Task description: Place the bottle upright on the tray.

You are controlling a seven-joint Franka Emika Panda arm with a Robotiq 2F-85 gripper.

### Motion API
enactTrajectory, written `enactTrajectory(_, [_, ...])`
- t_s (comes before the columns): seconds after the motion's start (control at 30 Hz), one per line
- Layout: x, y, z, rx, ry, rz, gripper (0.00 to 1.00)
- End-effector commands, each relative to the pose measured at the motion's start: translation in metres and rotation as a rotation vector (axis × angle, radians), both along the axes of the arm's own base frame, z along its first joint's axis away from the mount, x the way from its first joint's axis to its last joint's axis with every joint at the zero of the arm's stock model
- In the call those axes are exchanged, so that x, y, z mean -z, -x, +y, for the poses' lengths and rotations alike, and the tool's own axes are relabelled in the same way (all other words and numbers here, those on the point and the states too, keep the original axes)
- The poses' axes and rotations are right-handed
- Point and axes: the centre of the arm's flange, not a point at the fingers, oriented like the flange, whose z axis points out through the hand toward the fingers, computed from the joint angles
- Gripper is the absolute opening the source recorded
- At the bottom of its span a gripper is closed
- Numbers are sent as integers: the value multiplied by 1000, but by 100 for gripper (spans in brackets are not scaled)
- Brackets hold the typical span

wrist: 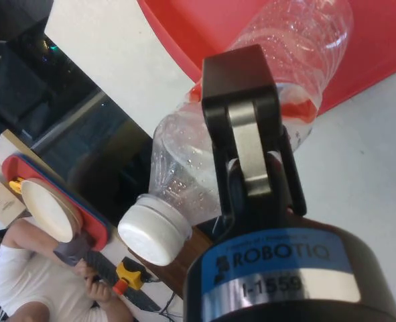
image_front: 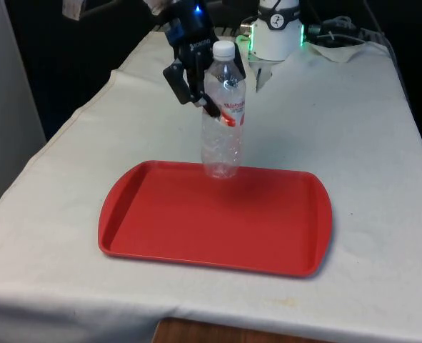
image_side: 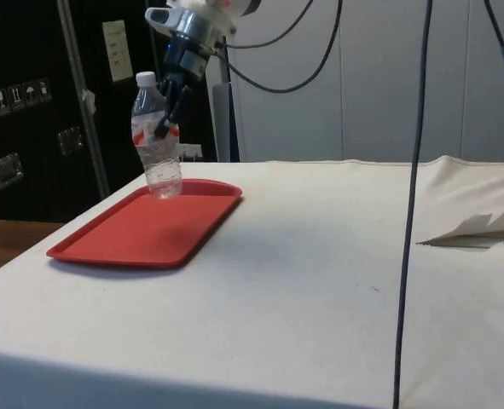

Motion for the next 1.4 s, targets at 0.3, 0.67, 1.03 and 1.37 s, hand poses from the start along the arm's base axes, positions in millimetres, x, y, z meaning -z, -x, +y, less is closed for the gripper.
enactTrajectory(0.3, [7, -20, -7, 14, -25, -2, 34])
enactTrajectory(0.67, [16, -35, -13, 29, -25, 17, 34])
enactTrajectory(1.03, [26, -42, -18, 41, -27, 21, 34])
enactTrajectory(1.37, [41, -42, -21, 58, -48, 12, 34])
